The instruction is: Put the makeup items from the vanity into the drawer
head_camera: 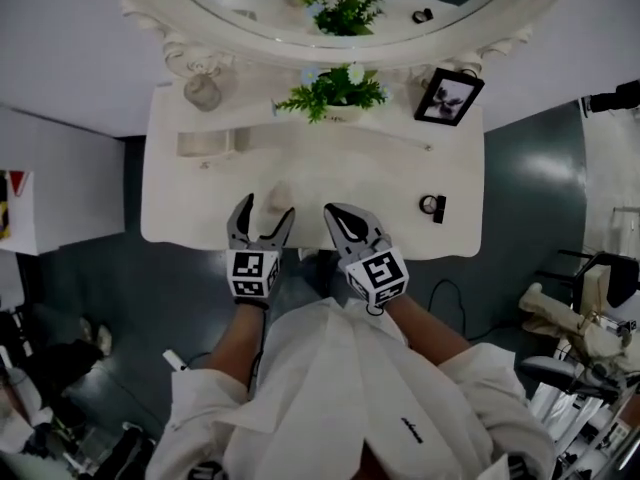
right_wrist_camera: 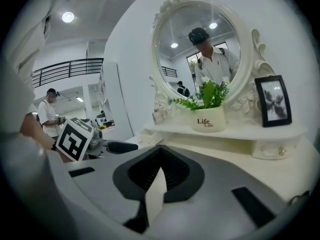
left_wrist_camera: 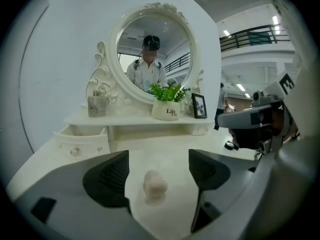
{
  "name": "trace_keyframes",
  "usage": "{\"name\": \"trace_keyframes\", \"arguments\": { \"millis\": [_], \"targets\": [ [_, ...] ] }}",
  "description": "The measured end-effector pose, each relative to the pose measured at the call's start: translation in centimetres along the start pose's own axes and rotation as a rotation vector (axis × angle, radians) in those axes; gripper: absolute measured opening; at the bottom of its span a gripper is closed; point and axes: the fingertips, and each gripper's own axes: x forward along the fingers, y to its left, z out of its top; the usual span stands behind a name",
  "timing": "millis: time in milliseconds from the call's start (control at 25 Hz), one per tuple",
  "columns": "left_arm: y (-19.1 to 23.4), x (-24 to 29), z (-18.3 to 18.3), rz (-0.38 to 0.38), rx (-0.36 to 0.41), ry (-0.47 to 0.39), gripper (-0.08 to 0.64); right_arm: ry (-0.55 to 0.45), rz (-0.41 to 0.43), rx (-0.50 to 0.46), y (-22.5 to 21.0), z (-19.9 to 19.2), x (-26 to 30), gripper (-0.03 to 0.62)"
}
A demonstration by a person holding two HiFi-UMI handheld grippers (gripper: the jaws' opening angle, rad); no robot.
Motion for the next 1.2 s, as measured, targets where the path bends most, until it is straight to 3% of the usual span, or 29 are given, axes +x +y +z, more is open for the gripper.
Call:
{"name": "trace_keyframes", "arguments": {
  "millis": [480,1200],
  "targets": [
    [0.4,4.6,-4.9,0.120,0.031,0.155,0.370,0.051,0.022,0.042,-2.3,-3.5,3.5,0.017],
    [1.3,5.9,-6.6,0.174,0.025,0.222,0.322,0.144,0.046,0.060,-2.4,-7.7,6.5,0.017]
  ]
}}
